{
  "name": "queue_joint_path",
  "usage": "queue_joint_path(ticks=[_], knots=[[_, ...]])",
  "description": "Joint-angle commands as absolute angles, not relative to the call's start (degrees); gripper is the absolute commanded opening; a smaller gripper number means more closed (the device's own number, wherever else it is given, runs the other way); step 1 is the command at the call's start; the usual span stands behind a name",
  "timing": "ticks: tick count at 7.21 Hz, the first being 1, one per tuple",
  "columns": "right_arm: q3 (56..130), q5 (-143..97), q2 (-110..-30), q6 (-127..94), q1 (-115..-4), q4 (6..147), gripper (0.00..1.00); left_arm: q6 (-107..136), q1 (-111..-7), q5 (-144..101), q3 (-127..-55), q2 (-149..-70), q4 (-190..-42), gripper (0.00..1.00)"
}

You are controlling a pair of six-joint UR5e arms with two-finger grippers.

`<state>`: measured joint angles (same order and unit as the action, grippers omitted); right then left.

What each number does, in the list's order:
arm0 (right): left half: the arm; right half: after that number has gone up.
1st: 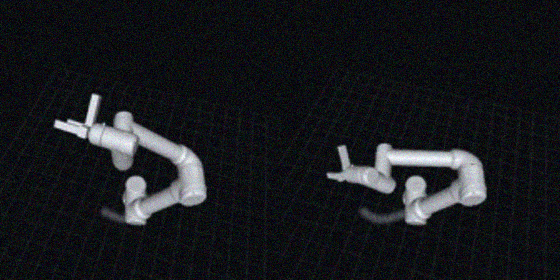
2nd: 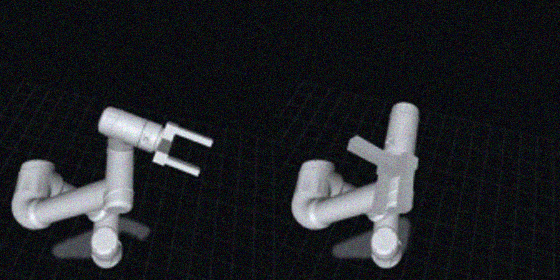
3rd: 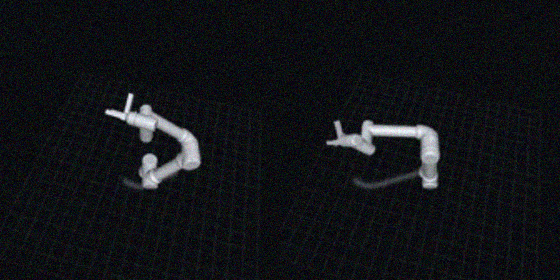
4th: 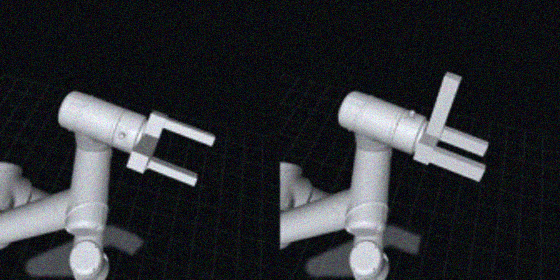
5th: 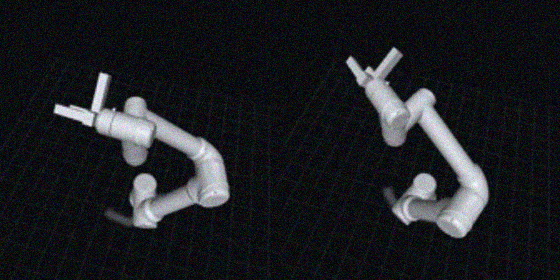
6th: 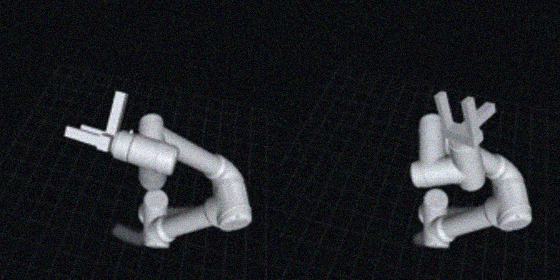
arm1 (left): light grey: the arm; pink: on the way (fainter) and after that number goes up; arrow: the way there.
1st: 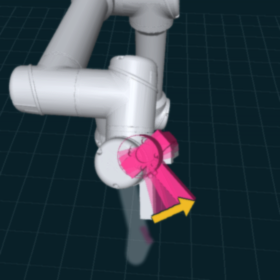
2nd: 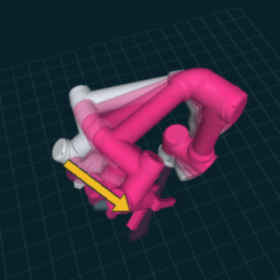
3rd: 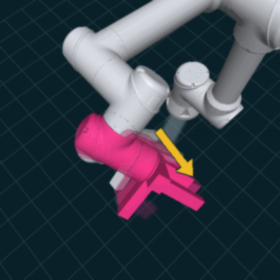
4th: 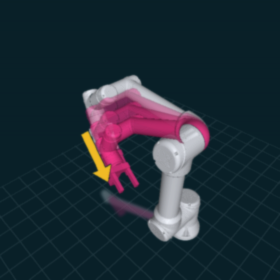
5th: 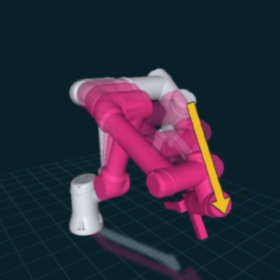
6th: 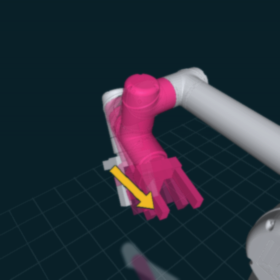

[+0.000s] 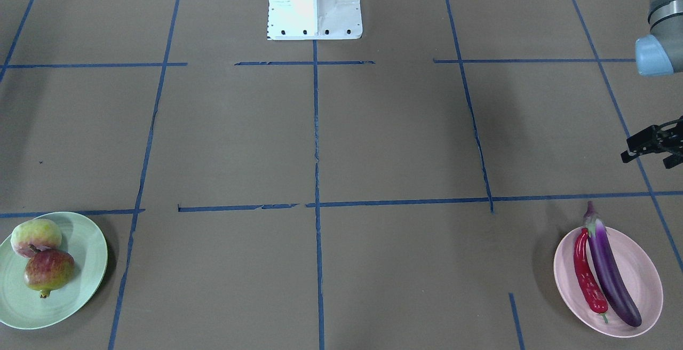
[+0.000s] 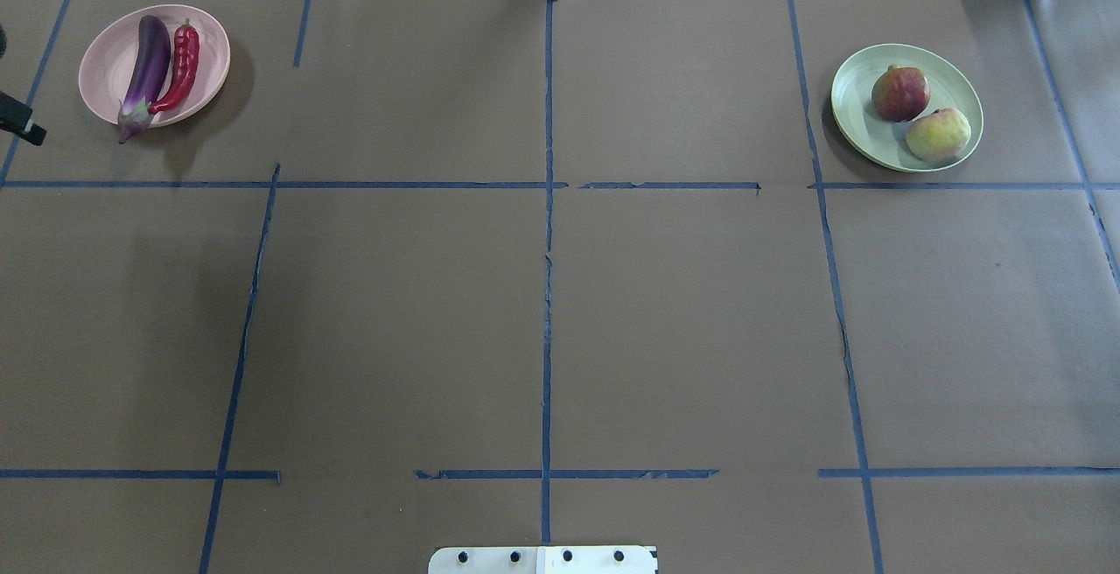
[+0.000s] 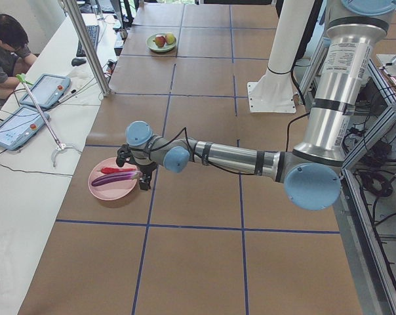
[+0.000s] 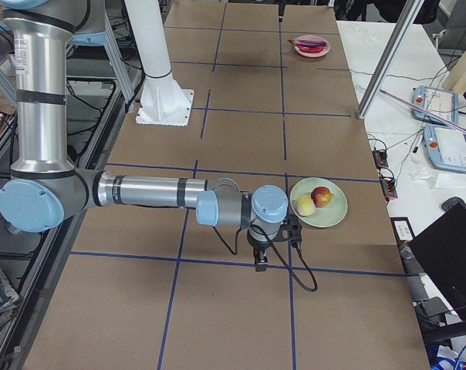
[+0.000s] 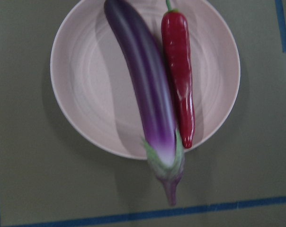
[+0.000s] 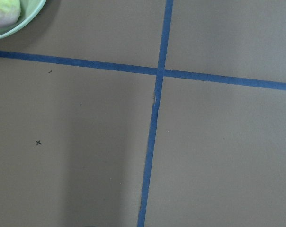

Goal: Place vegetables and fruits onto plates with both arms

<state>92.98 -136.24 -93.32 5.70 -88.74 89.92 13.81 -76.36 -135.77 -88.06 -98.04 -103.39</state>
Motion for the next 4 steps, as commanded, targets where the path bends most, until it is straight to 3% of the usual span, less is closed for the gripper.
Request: queue_joint_path(ticks=[1, 4], knots=[[93.0, -136.2, -93.3, 5.8, -88.8, 89.9, 1.00, -4.0, -84.1, -135.4, -94.1, -93.1, -90.3, 1.00], [95.7, -134.7, -94.7, 5.8, -89.0, 90.1, 1.00, -14.2, -95.0, -135.8, -94.3, -82.9, -86.2, 1.00]])
